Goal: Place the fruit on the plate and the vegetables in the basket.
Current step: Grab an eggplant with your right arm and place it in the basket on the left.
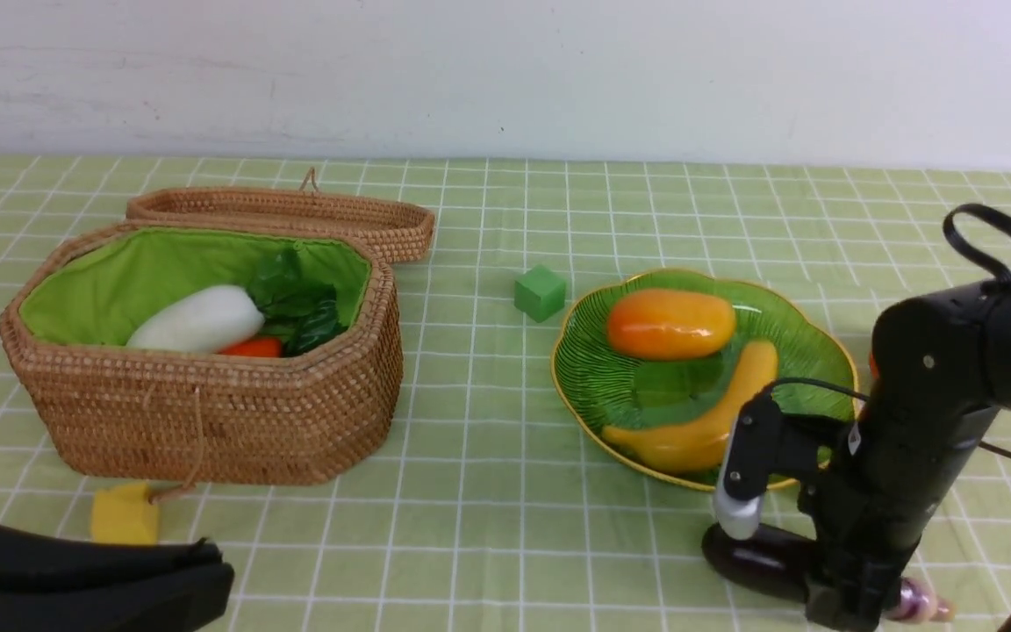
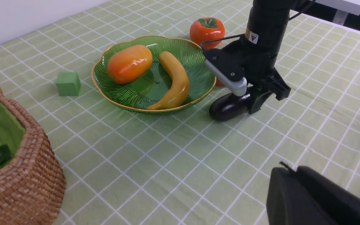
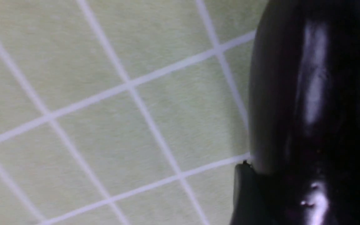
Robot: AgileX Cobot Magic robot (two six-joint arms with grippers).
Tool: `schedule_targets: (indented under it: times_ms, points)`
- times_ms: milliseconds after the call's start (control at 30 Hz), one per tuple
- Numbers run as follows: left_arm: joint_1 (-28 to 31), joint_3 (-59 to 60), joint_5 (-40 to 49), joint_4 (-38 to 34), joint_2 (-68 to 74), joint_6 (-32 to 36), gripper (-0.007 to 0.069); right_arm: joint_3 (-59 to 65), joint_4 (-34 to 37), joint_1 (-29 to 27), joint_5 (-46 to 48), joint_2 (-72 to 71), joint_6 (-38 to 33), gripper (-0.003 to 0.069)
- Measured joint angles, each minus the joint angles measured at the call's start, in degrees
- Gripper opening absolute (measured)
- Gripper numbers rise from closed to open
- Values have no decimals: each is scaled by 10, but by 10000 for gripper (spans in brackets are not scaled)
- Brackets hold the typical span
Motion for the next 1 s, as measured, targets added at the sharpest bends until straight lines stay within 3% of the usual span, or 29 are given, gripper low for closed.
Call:
schedule_targets:
  times_ms: [100, 133, 233, 467, 700, 867, 900, 933, 1000]
  points:
    - [0, 0, 1, 2, 0, 0, 22, -29, 65, 3, 58, -26, 6, 366]
    - [0, 0, 1, 7, 0, 0, 22, -61, 124, 15, 99, -51, 17, 366]
    - [0, 0, -5, 20, 0, 0, 22, -110, 189, 47, 114, -71, 35, 366]
    - [0, -2, -81, 119, 0, -76, 22, -306, 237, 180, -14, -25, 61, 366]
    - [0, -19, -144, 372, 0, -291, 22, -540, 268, 223, -154, 143, 69, 366]
    - [0, -19, -84, 555, 0, -513, 22, -658, 277, 225, -200, 256, 69, 366]
    - [0, -19, -81, 555, 0, -513, 22, -661, 277, 225, -200, 260, 69, 366]
    - [0, -19, -55, 607, 0, -580, 22, -683, 277, 225, -210, 286, 66, 366]
    - [0, -19, -30, 666, -1, -650, 22, -703, 278, 225, -229, 317, 56, 366]
